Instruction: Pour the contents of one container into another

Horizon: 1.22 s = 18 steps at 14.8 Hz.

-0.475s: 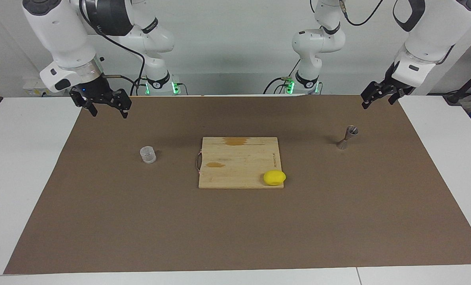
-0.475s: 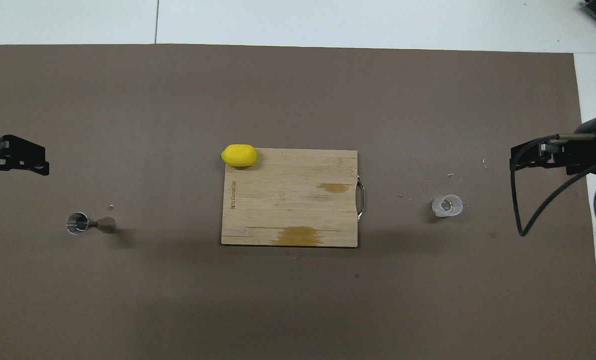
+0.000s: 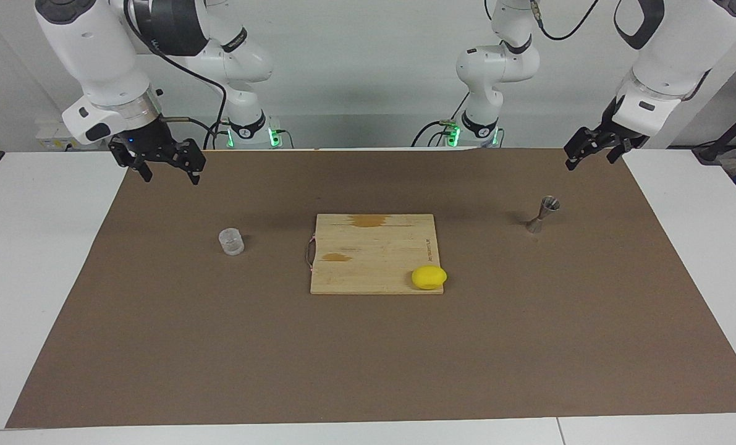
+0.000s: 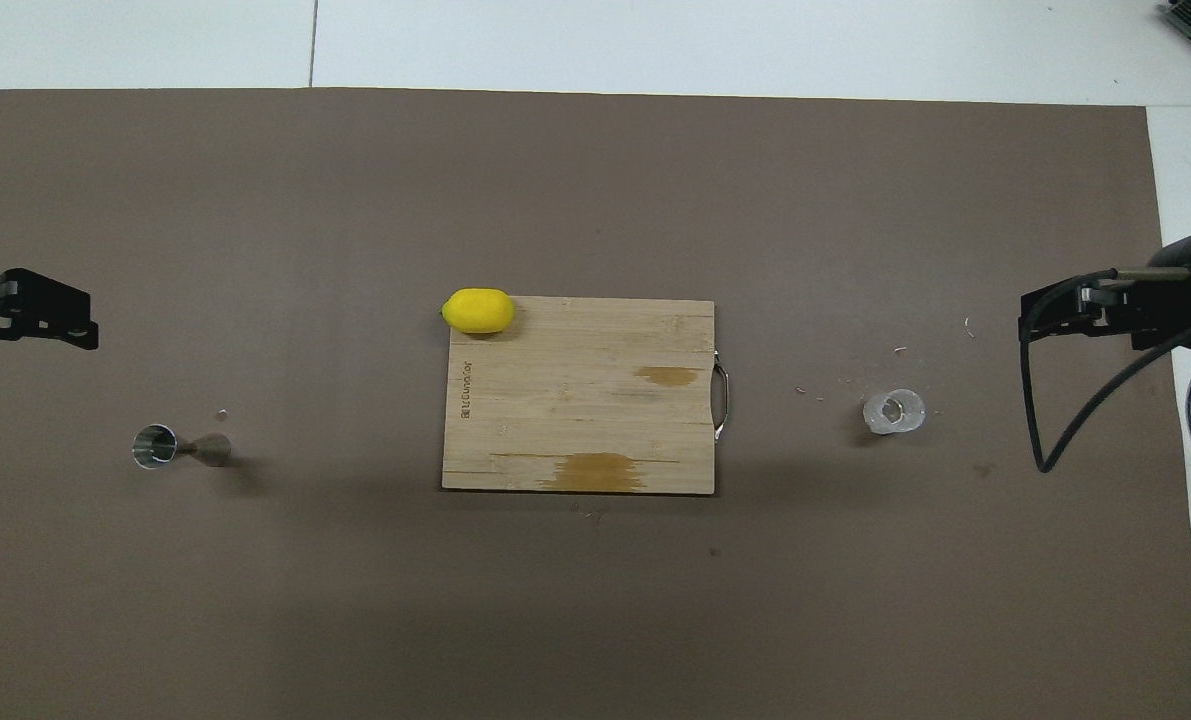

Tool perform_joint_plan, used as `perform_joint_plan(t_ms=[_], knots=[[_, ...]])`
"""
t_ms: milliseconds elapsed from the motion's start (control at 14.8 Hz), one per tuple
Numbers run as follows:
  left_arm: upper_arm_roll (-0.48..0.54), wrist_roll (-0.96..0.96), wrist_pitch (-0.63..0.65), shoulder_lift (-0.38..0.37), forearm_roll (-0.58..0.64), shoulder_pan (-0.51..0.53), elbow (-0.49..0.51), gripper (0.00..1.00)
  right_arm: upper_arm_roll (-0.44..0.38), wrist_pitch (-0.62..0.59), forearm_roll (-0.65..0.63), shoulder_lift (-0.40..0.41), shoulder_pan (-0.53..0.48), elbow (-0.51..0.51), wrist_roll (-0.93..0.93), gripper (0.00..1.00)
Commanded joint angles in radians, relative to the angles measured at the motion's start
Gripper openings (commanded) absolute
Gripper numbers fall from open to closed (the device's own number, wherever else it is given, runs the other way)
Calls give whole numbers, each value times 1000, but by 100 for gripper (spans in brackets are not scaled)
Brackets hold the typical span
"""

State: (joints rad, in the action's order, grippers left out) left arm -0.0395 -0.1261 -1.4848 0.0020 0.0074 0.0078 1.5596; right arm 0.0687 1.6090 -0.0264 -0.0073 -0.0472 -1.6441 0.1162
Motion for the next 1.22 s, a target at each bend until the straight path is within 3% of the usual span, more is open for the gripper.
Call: perform_joint_plan(t_ms=[0, 339, 475, 678, 746, 881, 1153], knots=[[-3, -3, -17, -10, 16, -2, 16, 100, 9, 5, -9, -13, -10, -13, 23, 100], [-3, -4, -72, -16, 8, -32, 25, 100, 9, 5, -9, -13, -10, -13, 23, 100], [-3, 8, -167, -20, 8, -20, 59, 100, 9, 5, -9, -13, -10, -13, 23, 100], [-3, -1, -456, -164, 8, -15, 391, 100, 9, 5, -9, -13, -10, -13, 23, 100], [-2, 3, -518, -183, 9, -19, 442, 100, 9, 5, -9, -13, -10, -13, 23, 100], [3, 29, -538, -200, 10, -12, 474, 100, 9, 5, -9, -13, -10, -13, 23, 100], [-5, 23, -411, -198, 19, -28, 445, 100, 9, 3, -9, -13, -11, -13, 23, 100]])
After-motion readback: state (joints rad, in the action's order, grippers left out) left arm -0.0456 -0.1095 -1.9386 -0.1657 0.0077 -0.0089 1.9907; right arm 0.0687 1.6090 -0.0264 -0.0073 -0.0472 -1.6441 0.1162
